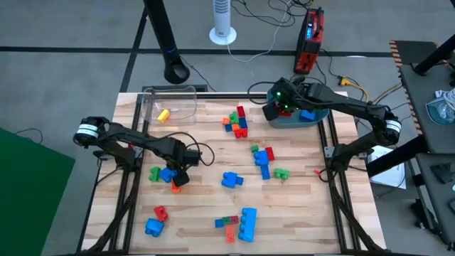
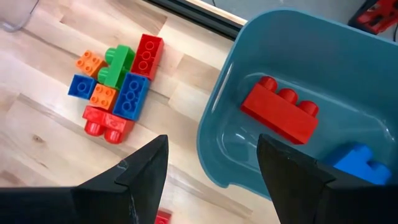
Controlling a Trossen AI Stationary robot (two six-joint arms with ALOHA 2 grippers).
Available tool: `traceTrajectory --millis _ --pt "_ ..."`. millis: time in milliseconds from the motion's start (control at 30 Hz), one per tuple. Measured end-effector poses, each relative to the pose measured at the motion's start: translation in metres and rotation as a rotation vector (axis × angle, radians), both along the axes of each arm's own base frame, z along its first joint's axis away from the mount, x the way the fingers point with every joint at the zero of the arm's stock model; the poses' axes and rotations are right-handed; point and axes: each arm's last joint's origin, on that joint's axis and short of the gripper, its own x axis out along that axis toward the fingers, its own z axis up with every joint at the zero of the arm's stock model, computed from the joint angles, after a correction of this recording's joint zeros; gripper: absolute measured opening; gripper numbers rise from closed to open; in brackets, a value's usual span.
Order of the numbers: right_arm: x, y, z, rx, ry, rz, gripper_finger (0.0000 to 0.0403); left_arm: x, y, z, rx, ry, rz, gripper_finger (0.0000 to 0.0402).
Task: Sort blocks by size
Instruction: Put the small blue game piece into the transparent bin
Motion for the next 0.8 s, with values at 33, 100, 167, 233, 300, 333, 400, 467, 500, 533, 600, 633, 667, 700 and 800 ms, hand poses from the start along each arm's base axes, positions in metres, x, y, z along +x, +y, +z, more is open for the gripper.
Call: traceTrajectory --millis 33,100,167,233,300,333,400,467,500,533,600,633,667,700,800 --pt "0.0001 0.0000 0.0000 0.000 -0.002 -0.002 0.0233 -0.0007 0.0000 -0.0023 -0.001 -0.005 0.000 0.0307" --pt "0.0002 -0.0001 0.0000 0.000 -0.004 -0.003 0.0233 -0.0004 0.0000 -0.0054 -0.002 -0.025 0.000 0.0307" --pt "0.0003 -0.0001 0.0001 0.000 -0.005 -0.004 0.0233 -0.0004 0.0000 -0.0069 -0.002 -0.034 0.000 0.0307" --pt "0.0003 -0.0001 0.0001 0.002 -0.007 -0.008 0.0233 0.0004 0.0000 -0.0070 -0.003 -0.043 -0.001 0.0307" --pt "0.0003 -0.0002 0.0001 0.003 -0.011 -0.013 0.0233 0.0011 -0.0001 -0.0070 -0.003 -0.050 -0.006 0.0307" --pt "0.0005 -0.0002 0.0002 0.003 -0.012 -0.014 0.0233 0.0016 -0.0001 -0.0069 -0.003 -0.055 -0.010 0.0305" --pt "0.0005 -0.0002 0.0002 0.002 -0.013 -0.014 0.0233 0.0018 0.0000 -0.0070 0.000 -0.058 -0.014 0.0298" --pt "0.0005 -0.0002 0.0002 0.002 -0.013 -0.014 0.0233 0.0025 0.0001 -0.0070 0.003 -0.065 -0.019 0.0284" --pt "0.0005 -0.0002 0.0002 0.002 -0.013 -0.014 0.0233 0.0029 0.0001 -0.0069 0.004 -0.069 -0.020 0.0275" --pt "0.0005 -0.0002 0.0002 0.002 -0.013 -0.014 0.0233 0.0029 0.0001 -0.0069 0.004 -0.069 -0.023 0.0264" --pt "0.0005 -0.0002 0.0002 0.002 -0.013 -0.014 0.0233 0.0031 0.0001 -0.0069 0.004 -0.071 -0.026 0.0239" --pt "0.0005 -0.0002 0.0002 0.002 -0.013 -0.014 0.0233 0.0033 0.0000 -0.0069 0.004 -0.073 -0.026 0.0225" --pt "0.0005 -0.0003 0.0003 0.002 -0.013 -0.013 0.0233 0.0033 0.0000 -0.0069 0.004 -0.073 -0.026 0.0210" --pt "0.0005 -0.0003 0.0003 0.002 -0.013 -0.013 0.0233 0.0033 0.0000 -0.0069 0.004 -0.073 -0.026 0.0195" --pt "0.0005 -0.0003 0.0003 0.002 -0.012 -0.013 0.0233 0.0033 0.0000 -0.0069 0.004 -0.073 -0.026 0.0148"
